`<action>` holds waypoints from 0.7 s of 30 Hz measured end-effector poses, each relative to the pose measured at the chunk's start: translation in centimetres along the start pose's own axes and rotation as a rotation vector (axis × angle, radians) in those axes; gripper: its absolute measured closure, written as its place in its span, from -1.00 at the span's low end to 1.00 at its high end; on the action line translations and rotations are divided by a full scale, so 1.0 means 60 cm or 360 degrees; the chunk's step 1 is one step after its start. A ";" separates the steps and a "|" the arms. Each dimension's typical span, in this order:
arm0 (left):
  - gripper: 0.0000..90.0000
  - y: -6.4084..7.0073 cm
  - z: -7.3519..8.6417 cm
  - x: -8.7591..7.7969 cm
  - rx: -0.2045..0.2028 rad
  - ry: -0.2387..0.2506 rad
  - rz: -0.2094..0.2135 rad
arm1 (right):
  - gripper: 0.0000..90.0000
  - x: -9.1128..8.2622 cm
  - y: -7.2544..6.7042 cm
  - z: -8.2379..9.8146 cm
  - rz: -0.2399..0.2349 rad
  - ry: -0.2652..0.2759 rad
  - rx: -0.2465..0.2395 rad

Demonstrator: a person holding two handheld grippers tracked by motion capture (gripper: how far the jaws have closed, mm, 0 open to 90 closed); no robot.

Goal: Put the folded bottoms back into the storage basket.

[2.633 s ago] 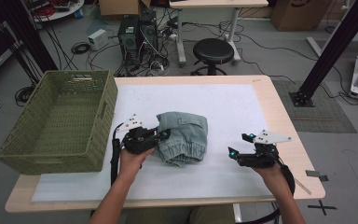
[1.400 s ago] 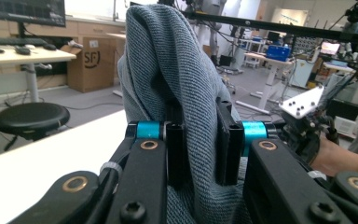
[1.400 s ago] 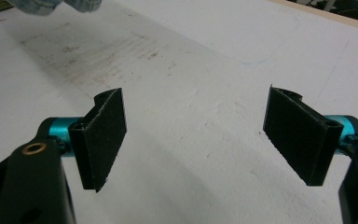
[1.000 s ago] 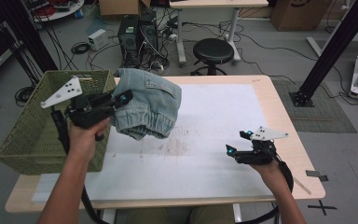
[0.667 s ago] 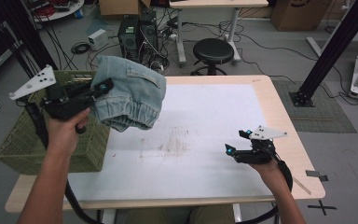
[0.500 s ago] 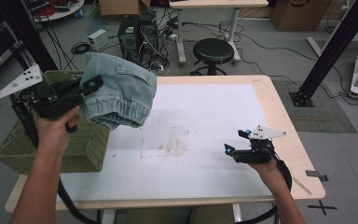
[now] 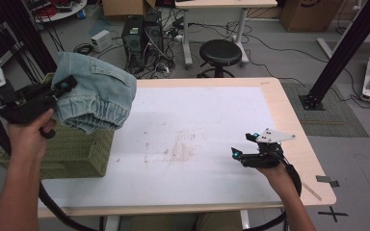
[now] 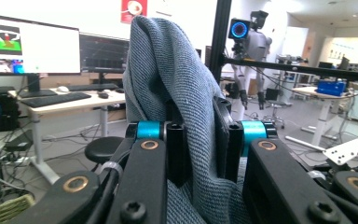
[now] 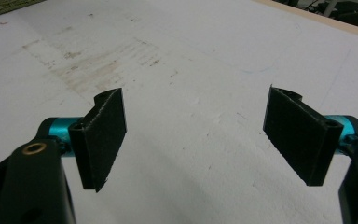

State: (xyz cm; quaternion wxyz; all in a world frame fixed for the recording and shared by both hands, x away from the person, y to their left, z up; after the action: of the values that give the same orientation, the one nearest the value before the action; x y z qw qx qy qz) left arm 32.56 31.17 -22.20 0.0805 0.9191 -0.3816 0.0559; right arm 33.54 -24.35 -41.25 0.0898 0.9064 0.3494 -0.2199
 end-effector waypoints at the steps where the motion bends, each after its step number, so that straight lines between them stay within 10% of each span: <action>1: 0.73 -0.002 -0.001 -0.005 0.0000 0.0006 -0.0009 | -0.52 0.000 -0.001 -0.001 -0.0003 -0.0004 0.0005; 14: 0.79 -0.073 0.016 -0.087 -0.0117 0.0043 -0.0245 | -0.52 0.006 -0.005 -0.008 -0.0011 -0.0013 -0.0016; 18: 0.54 -0.138 0.065 -0.126 -0.0260 -0.0079 -0.0727 | -0.52 0.007 -0.007 -0.011 -0.0012 -0.0014 -0.0028; 21: 0.11 -0.154 0.086 -0.148 -0.0301 -0.0112 -0.0862 | -0.52 0.007 -0.010 -0.011 -0.0024 -0.0017 -0.0037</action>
State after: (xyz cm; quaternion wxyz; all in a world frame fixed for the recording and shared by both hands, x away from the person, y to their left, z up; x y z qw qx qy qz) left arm 33.07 42.76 -29.72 0.1646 0.9773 -0.1282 -0.0355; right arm 33.63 -23.42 -40.85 0.1006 0.9014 0.3582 -0.2214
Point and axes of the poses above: each handheld gripper's, and its own axes: x roughly forward along the jaws, z roughly out of its underside, y roughly to its right, the point moved 3 cm from there along x, roughly forward along the jaws, and after that the axes turned 4 degrees about y, right-handed, at the moved point
